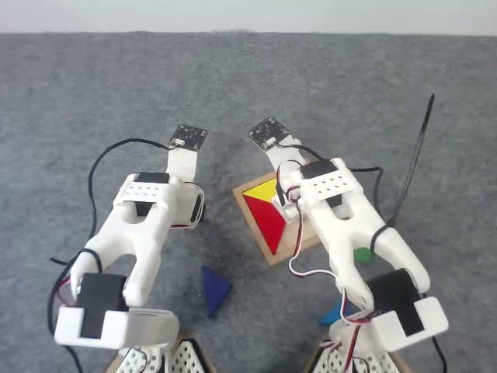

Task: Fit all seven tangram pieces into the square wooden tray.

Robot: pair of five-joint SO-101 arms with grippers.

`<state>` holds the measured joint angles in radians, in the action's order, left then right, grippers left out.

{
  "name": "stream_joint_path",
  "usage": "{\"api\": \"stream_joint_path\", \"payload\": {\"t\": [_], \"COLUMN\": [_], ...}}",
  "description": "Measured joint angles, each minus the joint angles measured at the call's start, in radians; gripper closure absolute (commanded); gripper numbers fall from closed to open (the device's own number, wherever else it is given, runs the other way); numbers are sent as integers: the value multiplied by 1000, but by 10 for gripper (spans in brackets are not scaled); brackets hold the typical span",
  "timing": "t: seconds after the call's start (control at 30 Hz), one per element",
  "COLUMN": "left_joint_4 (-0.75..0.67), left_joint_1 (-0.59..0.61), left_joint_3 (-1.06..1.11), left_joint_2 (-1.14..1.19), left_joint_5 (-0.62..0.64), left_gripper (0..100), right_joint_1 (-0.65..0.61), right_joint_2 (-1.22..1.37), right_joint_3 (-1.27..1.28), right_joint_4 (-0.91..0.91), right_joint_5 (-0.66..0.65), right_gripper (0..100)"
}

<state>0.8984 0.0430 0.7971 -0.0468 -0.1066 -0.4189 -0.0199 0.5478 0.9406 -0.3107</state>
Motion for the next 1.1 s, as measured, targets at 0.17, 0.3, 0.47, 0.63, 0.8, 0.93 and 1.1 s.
{"api": "stream_joint_path", "payload": {"t": [0.17, 0.3, 0.47, 0.63, 0.8, 0.93, 1.1], "left_joint_4": [0, 0, 0, 0, 0, 0, 0], "left_joint_1": [0, 0, 0, 0, 0, 0, 0], "left_joint_3": [0, 0, 0, 0, 0, 0, 0], "left_joint_2": [0, 0, 0, 0, 0, 0, 0], "left_joint_5": [0, 0, 0, 0, 0, 0, 0], "left_gripper": [864, 864, 864, 864, 864, 864, 864], "right_joint_1": [8, 21, 40, 38, 23, 25, 58], "right_joint_2": [0, 0, 0, -35, -48, -43, 15], "right_joint_3": [0, 0, 0, 0, 91, 110, 110], "right_joint_4": [-3, -3, -3, 34, 23, 11, -35], "right_joint_5": [-28, -34, -34, -29, -29, -29, -28], "right_gripper": [905, 905, 905, 905, 905, 905, 905]}}
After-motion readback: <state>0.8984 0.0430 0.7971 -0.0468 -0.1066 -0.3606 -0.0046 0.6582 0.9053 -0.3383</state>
